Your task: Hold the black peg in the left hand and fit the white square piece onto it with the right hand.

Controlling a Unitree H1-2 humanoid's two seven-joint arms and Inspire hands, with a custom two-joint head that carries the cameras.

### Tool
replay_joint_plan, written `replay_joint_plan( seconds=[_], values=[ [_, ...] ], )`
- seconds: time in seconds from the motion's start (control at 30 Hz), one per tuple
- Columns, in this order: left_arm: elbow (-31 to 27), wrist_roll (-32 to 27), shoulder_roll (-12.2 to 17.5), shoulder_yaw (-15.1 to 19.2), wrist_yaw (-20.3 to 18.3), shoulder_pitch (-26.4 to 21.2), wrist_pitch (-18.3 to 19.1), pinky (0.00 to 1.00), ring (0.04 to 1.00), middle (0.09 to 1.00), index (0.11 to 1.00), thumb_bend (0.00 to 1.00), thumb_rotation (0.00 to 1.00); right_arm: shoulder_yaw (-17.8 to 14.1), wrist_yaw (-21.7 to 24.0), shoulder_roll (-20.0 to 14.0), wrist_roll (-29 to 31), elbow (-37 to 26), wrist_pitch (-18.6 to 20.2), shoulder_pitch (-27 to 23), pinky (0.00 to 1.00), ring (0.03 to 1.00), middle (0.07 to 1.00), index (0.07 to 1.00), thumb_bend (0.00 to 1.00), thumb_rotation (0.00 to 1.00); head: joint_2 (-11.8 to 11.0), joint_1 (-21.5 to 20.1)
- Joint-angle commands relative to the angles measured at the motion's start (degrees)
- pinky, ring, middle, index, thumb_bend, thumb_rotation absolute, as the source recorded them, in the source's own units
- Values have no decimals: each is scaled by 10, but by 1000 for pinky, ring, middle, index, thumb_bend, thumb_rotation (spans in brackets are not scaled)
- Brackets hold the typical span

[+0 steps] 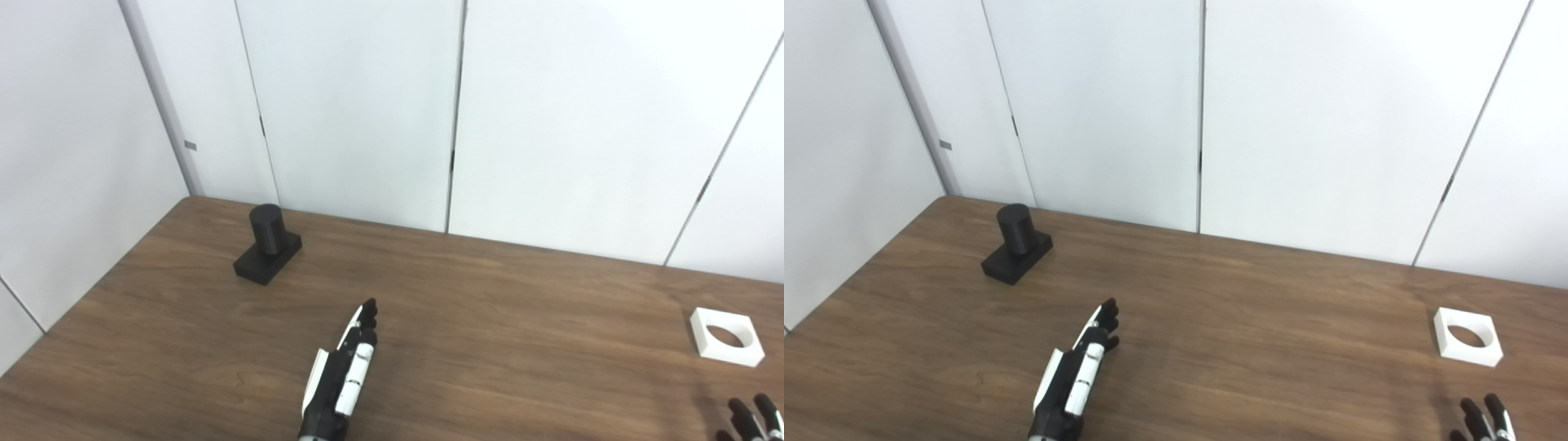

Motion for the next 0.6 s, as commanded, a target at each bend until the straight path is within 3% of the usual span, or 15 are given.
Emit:
replay_joint_plan(
  seconds=[0.0,0.13,0.23,0.4,0.57],
  values=[
    [-27,11,-22,7,6,30,2,899,944,956,957,535,872,-4,1,12,9,5,-22,7,1000,988,947,991,694,1000,0,0],
    [-84,12,-14,15,1,27,29,919,946,953,960,486,808,-8,0,8,13,7,-21,7,1000,999,947,990,722,1000,-1,4],
    [-128,38,-2,26,2,24,57,895,956,957,957,464,667,-9,-1,7,13,8,-23,7,1000,1000,947,996,720,1000,0,7],
    [-173,104,23,61,4,7,92,844,881,912,941,530,580,-8,2,6,18,6,-20,9,1000,1000,942,996,707,1000,1,8],
    [-192,134,53,114,-4,-23,124,858,897,905,935,641,530,-7,-1,6,10,4,-16,10,1000,999,931,990,715,1000,0,11]
  ],
)
